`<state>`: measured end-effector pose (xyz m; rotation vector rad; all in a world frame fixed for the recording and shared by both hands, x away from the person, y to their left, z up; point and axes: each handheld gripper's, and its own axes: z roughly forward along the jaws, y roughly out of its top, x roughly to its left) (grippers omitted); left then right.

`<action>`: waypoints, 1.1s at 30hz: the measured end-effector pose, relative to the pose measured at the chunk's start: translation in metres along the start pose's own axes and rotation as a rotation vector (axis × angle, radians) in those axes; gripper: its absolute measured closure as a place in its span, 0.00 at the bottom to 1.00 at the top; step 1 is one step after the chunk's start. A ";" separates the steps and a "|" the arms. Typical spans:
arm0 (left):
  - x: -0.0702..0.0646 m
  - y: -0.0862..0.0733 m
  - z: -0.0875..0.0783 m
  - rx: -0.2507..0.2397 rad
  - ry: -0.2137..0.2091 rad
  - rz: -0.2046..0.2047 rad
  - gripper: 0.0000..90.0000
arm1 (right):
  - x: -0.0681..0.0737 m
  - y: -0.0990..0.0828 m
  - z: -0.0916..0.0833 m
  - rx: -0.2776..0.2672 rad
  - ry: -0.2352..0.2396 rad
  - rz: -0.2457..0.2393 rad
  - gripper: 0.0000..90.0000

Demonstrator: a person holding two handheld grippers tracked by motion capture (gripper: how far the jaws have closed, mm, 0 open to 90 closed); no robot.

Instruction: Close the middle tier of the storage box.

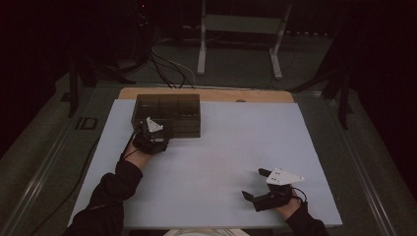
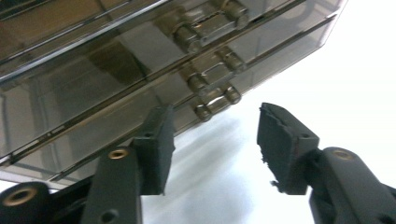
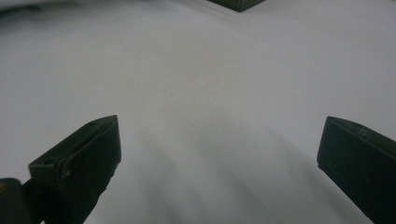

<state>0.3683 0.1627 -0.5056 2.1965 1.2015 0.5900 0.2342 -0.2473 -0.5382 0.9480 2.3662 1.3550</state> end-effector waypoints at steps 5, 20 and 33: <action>-0.002 0.002 -0.002 0.003 -0.013 -0.010 0.34 | 0.000 0.000 0.000 0.000 0.001 0.000 0.00; -0.005 0.007 0.000 0.039 -0.159 0.034 0.01 | -0.002 -0.001 0.000 -0.005 -0.003 0.014 0.00; -0.022 0.015 -0.003 0.017 -0.355 0.113 0.01 | -0.003 -0.001 -0.001 -0.008 -0.002 0.012 0.00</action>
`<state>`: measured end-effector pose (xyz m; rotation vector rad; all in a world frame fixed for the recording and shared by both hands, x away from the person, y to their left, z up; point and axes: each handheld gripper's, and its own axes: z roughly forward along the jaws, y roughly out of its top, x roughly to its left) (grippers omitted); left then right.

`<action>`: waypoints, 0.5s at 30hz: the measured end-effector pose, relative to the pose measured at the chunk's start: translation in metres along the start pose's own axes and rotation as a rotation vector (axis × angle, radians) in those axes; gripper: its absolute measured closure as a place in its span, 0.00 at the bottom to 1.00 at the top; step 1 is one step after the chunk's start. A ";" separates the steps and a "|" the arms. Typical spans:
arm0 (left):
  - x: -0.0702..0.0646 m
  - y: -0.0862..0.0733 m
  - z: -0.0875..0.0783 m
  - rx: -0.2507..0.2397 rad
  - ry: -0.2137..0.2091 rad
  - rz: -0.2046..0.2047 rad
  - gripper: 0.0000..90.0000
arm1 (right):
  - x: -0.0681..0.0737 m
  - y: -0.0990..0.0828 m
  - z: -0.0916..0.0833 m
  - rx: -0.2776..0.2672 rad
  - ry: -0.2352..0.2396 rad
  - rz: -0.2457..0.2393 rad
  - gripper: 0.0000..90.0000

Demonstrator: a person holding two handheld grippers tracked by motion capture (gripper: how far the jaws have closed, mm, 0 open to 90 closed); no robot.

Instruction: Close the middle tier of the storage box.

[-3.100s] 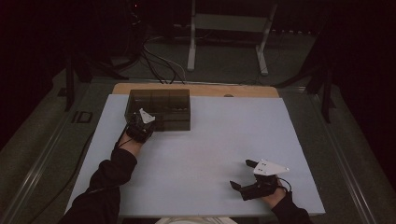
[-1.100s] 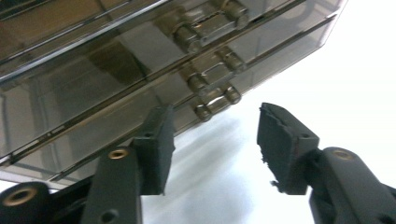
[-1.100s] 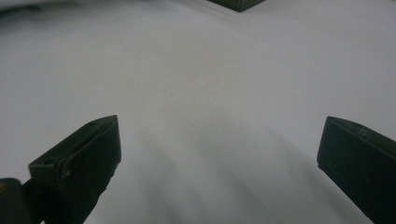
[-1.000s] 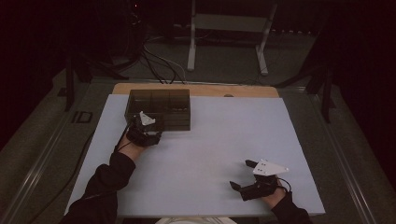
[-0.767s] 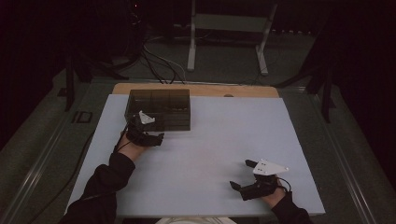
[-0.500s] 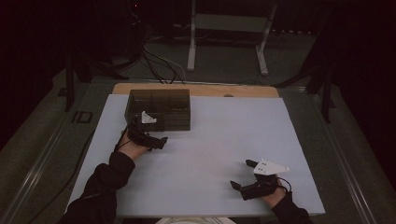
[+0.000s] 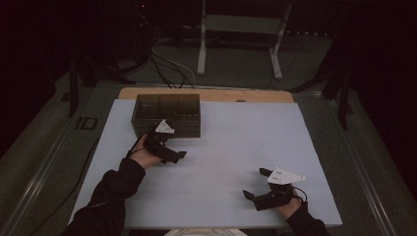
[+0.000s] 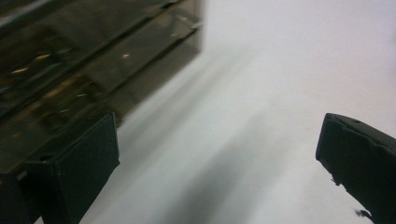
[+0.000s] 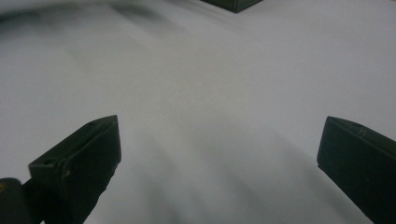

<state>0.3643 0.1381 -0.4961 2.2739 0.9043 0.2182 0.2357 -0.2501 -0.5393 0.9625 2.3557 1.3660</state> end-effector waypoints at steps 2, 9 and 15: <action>-0.002 0.001 0.000 -0.009 -0.019 0.011 0.01 | 0.000 0.000 0.000 0.000 0.000 -0.001 0.00; -0.008 0.007 -0.004 -0.051 -0.059 0.042 0.01 | 0.000 0.001 0.000 0.000 0.004 -0.003 0.00; -0.010 0.006 -0.010 -0.064 -0.075 0.044 0.01 | 0.002 0.002 0.000 0.002 0.005 -0.013 0.00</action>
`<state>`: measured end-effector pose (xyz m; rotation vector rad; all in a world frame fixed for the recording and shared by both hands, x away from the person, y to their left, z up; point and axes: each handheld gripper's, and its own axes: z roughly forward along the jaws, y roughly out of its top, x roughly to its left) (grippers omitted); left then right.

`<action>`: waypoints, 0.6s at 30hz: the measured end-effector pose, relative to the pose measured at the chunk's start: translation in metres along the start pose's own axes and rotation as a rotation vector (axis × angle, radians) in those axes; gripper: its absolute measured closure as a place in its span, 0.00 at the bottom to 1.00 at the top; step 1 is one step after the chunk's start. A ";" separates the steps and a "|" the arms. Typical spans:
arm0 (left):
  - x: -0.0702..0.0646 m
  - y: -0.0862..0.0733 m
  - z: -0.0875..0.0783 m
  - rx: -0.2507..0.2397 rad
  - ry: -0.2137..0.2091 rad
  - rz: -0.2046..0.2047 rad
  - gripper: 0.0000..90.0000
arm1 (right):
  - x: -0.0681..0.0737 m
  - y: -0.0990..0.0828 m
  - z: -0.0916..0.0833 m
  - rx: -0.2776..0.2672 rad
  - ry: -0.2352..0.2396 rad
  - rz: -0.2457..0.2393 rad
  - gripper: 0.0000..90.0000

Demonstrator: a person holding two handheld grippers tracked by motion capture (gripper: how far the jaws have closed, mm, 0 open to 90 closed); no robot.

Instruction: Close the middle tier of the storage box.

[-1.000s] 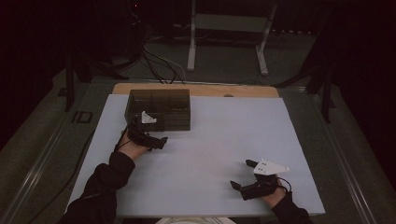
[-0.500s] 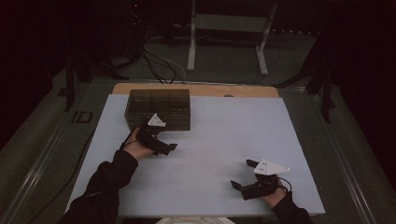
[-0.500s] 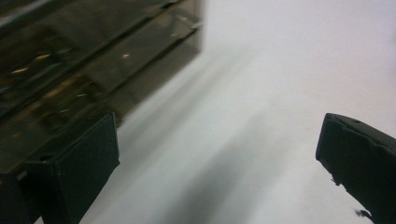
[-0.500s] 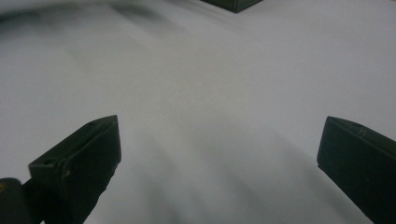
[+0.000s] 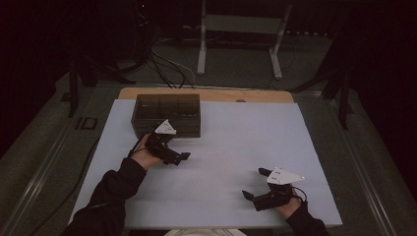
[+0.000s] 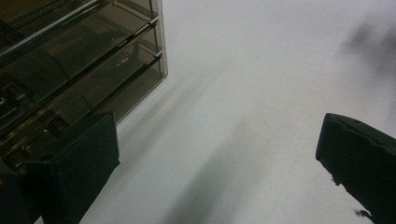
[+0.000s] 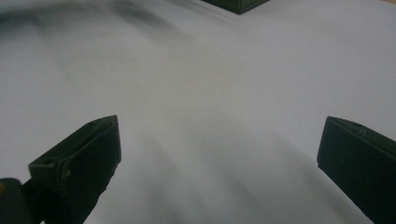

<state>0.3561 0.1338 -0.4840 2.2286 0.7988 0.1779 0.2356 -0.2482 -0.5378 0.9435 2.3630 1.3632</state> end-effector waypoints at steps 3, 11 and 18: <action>-0.001 -0.002 -0.003 -0.002 0.006 0.002 0.01 | 0.001 0.000 0.000 -0.004 -0.001 -0.002 0.00; 0.002 -0.010 -0.020 -0.026 -0.006 -0.028 0.01 | 0.002 0.001 0.000 -0.001 0.000 -0.006 0.00; 0.005 -0.020 -0.027 -0.030 0.020 -0.033 0.01 | 0.002 0.001 0.000 -0.002 -0.002 -0.006 0.00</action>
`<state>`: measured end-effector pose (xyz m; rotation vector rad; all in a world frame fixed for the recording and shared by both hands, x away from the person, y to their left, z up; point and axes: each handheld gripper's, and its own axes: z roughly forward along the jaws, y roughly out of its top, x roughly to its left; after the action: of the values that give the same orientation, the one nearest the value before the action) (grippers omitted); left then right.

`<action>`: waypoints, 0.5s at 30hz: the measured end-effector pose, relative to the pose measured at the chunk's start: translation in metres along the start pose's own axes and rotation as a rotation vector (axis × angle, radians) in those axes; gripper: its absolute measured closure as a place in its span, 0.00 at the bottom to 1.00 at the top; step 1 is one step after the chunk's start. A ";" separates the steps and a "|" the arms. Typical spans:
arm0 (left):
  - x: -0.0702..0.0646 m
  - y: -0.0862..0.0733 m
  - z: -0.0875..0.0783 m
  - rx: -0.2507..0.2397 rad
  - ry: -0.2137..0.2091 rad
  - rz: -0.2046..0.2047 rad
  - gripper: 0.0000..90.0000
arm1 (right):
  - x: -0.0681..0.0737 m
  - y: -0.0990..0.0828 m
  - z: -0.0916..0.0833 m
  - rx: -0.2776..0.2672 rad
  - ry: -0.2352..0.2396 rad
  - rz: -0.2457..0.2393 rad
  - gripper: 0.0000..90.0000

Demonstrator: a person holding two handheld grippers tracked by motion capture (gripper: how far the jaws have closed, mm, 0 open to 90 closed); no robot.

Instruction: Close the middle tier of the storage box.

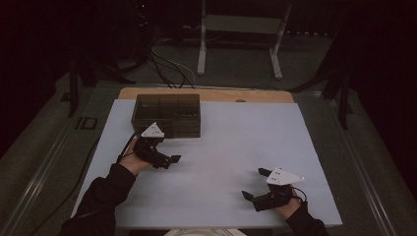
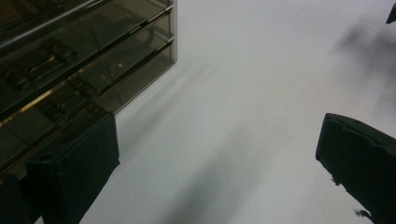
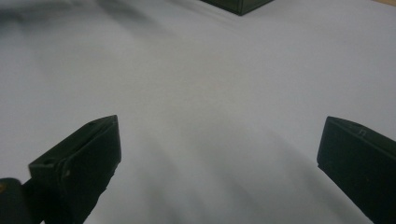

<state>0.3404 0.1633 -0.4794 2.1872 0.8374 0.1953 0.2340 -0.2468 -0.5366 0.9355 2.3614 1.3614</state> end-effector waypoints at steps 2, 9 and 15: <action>0.001 -0.001 -0.001 0.002 -0.001 -0.003 0.01 | 0.000 0.000 0.000 0.000 0.000 -0.001 0.00; 0.001 -0.012 -0.010 0.004 0.014 -0.019 0.01 | 0.000 0.000 0.000 0.000 0.000 -0.001 0.00; 0.001 -0.022 -0.020 0.009 0.047 -0.018 0.01 | 0.000 0.000 0.001 0.002 0.000 -0.002 0.00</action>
<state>0.3223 0.1871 -0.4816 2.1902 0.8852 0.2352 0.2340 -0.2460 -0.5368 0.9329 2.3636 1.3592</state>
